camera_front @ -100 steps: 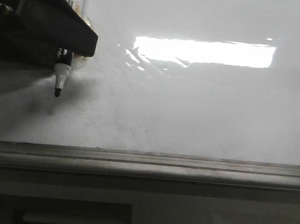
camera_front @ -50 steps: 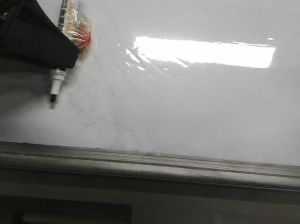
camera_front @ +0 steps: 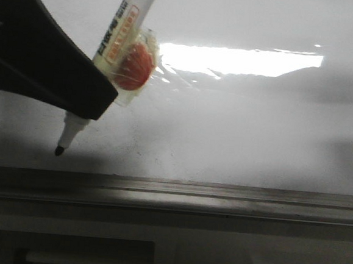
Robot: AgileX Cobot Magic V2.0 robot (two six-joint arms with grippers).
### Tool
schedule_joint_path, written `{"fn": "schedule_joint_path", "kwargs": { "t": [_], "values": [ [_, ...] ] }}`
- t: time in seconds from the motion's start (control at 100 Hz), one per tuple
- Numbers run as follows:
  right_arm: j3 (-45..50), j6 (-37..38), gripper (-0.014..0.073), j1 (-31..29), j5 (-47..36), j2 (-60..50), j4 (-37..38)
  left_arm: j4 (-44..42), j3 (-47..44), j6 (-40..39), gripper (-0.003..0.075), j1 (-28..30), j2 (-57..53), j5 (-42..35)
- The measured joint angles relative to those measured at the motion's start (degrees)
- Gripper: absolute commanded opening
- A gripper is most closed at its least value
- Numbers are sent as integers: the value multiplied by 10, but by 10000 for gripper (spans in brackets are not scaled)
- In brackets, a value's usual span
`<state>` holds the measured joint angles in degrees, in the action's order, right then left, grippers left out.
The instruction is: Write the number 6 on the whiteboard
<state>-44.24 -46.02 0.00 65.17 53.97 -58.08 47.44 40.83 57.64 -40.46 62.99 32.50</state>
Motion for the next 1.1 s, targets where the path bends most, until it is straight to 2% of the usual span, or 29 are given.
{"fn": "schedule_joint_path", "kwargs": {
  "t": [0.18,0.31,0.42,0.59,0.79,0.88,1.1],
  "values": [
    [-89,2,468,77,26,79,10,-60,20,-46,-20,-34,35,-1],
    [-152,45,467,163,7,124,84,-71,41,-56,-20,-38,58,0],
    [-197,74,467,218,-6,158,118,-81,57,-64,-20,-38,71,1],
    [-246,89,467,249,-8,204,131,-88,65,-68,-20,-38,76,1],
    [-255,95,464,263,-3,253,138,-88,65,-70,-20,-38,76,1],
    [-256,96,393,271,-3,263,138,-89,66,-70,-20,-38,76,-2],
    [-256,96,92,275,-2,266,138,-89,66,-70,-20,-38,76,-19]
  ]
}}
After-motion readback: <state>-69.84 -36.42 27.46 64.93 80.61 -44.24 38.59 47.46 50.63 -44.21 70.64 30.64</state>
